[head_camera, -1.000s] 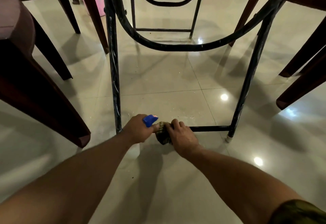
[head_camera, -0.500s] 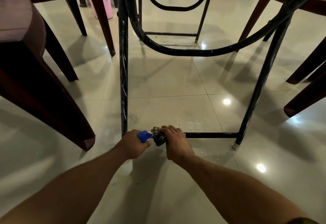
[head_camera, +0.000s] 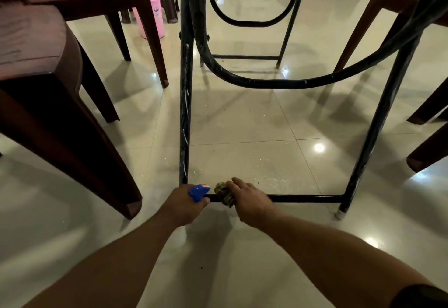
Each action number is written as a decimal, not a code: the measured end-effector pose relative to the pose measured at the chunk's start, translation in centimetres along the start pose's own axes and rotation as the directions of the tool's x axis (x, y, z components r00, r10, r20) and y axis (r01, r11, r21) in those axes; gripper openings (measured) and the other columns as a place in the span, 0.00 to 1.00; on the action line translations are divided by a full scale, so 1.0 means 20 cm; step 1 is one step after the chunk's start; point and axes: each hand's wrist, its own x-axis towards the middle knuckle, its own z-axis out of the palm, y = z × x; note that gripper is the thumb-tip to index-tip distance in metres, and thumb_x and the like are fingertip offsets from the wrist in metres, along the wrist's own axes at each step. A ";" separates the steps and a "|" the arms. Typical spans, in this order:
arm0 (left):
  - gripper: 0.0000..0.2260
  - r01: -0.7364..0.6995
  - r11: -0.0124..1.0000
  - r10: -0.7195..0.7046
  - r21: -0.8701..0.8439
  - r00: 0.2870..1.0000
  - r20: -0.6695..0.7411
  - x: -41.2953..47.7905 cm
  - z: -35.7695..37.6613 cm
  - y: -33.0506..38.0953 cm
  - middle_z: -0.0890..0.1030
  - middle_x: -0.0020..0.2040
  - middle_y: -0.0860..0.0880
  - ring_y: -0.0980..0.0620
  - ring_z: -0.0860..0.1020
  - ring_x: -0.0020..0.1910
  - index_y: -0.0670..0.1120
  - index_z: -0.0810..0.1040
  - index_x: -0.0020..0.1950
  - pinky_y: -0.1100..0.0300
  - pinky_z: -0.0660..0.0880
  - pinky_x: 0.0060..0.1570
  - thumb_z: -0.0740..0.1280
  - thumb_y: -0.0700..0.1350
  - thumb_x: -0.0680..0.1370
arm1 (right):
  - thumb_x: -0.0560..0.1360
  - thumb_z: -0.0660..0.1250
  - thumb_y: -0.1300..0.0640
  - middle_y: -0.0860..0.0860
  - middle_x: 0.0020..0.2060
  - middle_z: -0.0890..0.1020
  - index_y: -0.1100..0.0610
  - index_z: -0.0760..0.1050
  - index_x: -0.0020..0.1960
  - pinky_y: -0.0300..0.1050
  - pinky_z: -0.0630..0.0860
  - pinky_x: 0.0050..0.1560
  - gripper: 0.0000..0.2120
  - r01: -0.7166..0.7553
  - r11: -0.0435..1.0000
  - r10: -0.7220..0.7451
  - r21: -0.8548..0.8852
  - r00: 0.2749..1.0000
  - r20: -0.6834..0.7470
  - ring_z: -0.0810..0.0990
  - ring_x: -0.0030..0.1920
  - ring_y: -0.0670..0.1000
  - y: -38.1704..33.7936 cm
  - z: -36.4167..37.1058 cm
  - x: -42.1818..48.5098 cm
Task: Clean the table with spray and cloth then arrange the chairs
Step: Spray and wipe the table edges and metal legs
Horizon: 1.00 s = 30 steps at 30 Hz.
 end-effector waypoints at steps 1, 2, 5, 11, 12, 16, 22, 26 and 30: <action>0.06 -0.006 1.000 0.006 0.016 1.000 -0.001 0.01 0.00 0.00 0.80 0.38 0.49 0.51 0.78 0.37 0.47 0.80 0.48 0.62 0.75 0.38 0.71 0.49 0.79 | 0.79 0.62 0.62 0.51 0.80 0.55 0.48 0.51 0.81 0.54 0.63 0.75 0.35 0.036 0.998 -0.035 0.044 0.999 -0.017 0.60 0.77 0.57 -0.08 0.03 0.03; 0.06 -0.013 1.000 0.013 0.017 1.000 -0.006 0.01 0.00 0.01 0.81 0.40 0.49 0.52 0.79 0.38 0.47 0.81 0.50 0.65 0.73 0.37 0.70 0.48 0.79 | 0.79 0.61 0.62 0.52 0.80 0.55 0.48 0.53 0.81 0.54 0.58 0.78 0.34 0.118 0.992 -0.118 0.043 0.993 -0.018 0.57 0.78 0.57 -0.15 0.05 0.05; 0.05 -0.007 0.999 0.006 -0.041 0.999 -0.033 0.02 -0.03 0.03 0.82 0.40 0.49 0.54 0.79 0.36 0.46 0.82 0.51 0.66 0.72 0.35 0.71 0.47 0.79 | 0.79 0.62 0.62 0.51 0.81 0.53 0.47 0.53 0.81 0.57 0.51 0.79 0.35 0.355 0.929 -0.351 -0.102 0.935 0.054 0.47 0.80 0.57 -0.20 0.12 0.11; 0.07 0.086 0.970 -0.099 -0.227 0.994 -0.049 0.00 -0.09 -0.04 0.80 0.35 0.44 0.50 0.76 0.29 0.42 0.80 0.50 0.57 0.76 0.31 0.73 0.45 0.77 | 0.78 0.62 0.67 0.43 0.79 0.39 0.42 0.48 0.81 0.54 0.45 0.78 0.41 0.459 0.850 -0.452 -0.259 0.888 0.091 0.34 0.77 0.53 0.17 0.05 -0.05; 0.07 0.090 0.970 -0.104 -0.225 0.993 -0.055 0.00 -0.10 -0.07 0.80 0.35 0.44 0.51 0.76 0.28 0.42 0.80 0.51 0.57 0.76 0.32 0.73 0.45 0.77 | 0.78 0.60 0.67 0.44 0.79 0.38 0.41 0.47 0.81 0.54 0.45 0.78 0.40 0.410 0.880 -0.405 -0.238 0.911 0.073 0.34 0.77 0.53 0.13 0.06 -0.06; 0.05 0.079 0.982 -0.096 -0.172 0.991 -0.091 -0.01 -0.13 -0.11 0.82 0.37 0.45 0.52 0.77 0.29 0.44 0.81 0.50 0.58 0.76 0.32 0.72 0.46 0.78 | 0.81 0.58 0.64 0.46 0.81 0.42 0.39 0.46 0.80 0.52 0.42 0.78 0.37 0.349 0.926 -0.351 -0.145 0.936 0.007 0.39 0.80 0.55 -0.21 0.11 0.04; 0.07 0.069 0.977 -0.089 -0.202 0.992 -0.089 -0.07 -0.13 -0.09 0.82 0.40 0.42 0.45 0.80 0.36 0.43 0.80 0.49 0.49 0.82 0.41 0.72 0.46 0.77 | 0.71 0.75 0.62 0.49 0.80 0.57 0.44 0.49 0.78 0.61 0.65 0.73 0.47 0.538 0.802 -0.566 -0.260 0.823 -0.043 0.52 0.79 0.59 -0.08 0.16 0.02; 0.05 0.039 0.980 -0.075 -0.195 0.980 -0.183 -0.10 -0.16 -0.12 0.82 0.37 0.44 0.45 0.81 0.37 0.45 0.80 0.46 0.44 0.83 0.45 0.70 0.46 0.78 | 0.74 0.71 0.65 0.48 0.80 0.52 0.50 0.63 0.78 0.60 0.68 0.72 0.36 0.348 0.936 -0.352 -0.057 0.922 -0.164 0.47 0.80 0.54 0.01 0.09 -0.03; 0.09 -0.059 0.981 -0.005 -0.187 0.947 -0.321 -0.11 -0.26 -0.10 0.77 0.32 0.48 0.43 0.77 0.34 0.49 0.75 0.40 0.46 0.79 0.42 0.71 0.47 0.79 | 0.75 0.67 0.68 0.47 0.81 0.49 0.50 0.62 0.78 0.57 0.62 0.76 0.35 0.195 0.966 -0.116 0.172 0.915 -0.386 0.47 0.81 0.52 -0.23 -0.07 0.03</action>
